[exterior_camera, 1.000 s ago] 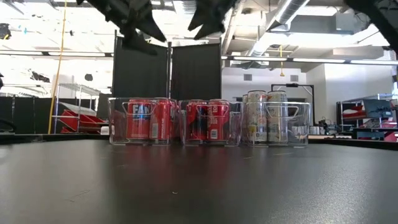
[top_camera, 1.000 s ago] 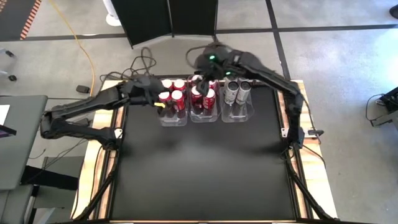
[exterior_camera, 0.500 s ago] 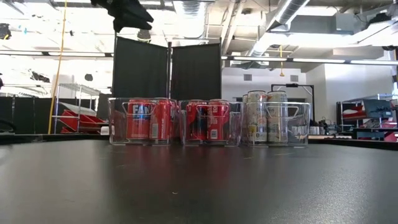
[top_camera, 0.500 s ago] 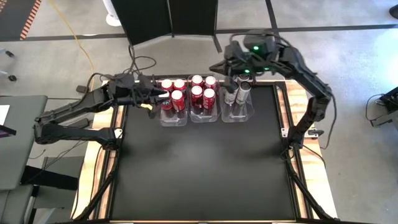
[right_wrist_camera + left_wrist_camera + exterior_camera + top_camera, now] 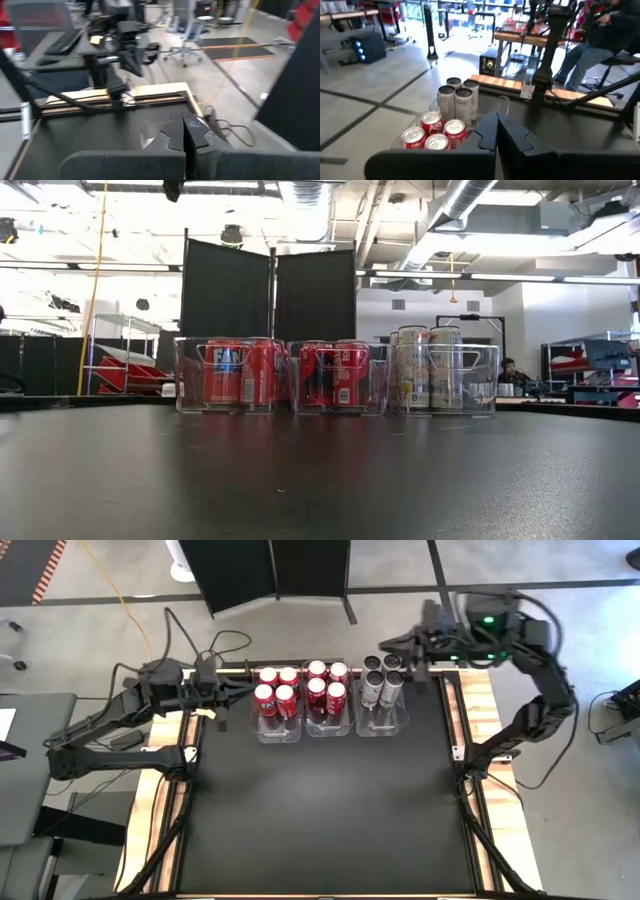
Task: Sort soda cans
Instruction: Return to Home Position
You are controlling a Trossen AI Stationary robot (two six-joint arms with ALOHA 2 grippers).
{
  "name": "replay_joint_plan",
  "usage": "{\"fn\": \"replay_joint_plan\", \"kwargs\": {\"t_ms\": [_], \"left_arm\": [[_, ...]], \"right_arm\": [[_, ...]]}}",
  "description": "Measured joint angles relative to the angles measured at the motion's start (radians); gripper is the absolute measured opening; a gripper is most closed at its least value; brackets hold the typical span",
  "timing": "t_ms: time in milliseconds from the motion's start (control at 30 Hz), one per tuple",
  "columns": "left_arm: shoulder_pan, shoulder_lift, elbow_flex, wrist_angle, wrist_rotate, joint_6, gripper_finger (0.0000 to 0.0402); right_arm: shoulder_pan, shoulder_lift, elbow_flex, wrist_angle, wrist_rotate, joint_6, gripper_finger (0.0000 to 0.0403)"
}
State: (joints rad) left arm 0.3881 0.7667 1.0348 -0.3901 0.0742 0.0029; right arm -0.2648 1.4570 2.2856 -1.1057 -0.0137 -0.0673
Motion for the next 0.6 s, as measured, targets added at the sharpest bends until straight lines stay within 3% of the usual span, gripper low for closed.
{"fn": "replay_joint_plan", "kwargs": {"t_ms": [100,233,600], "left_arm": [[-0.015,-0.017,0.000,-0.001,0.000,0.000,0.0001],[-0.034,-0.014,0.000,0.000,0.000,0.001,0.0001],[-0.071,0.034,0.000,0.057,0.000,0.027,0.0000]], "right_arm": [[0.015,-0.048,-0.016,-0.023,0.072,0.008,0.0001],[0.029,-0.151,-0.161,0.025,0.094,0.037,0.0001],[0.120,-0.542,-0.927,0.668,0.092,0.086,0.0003]]}}
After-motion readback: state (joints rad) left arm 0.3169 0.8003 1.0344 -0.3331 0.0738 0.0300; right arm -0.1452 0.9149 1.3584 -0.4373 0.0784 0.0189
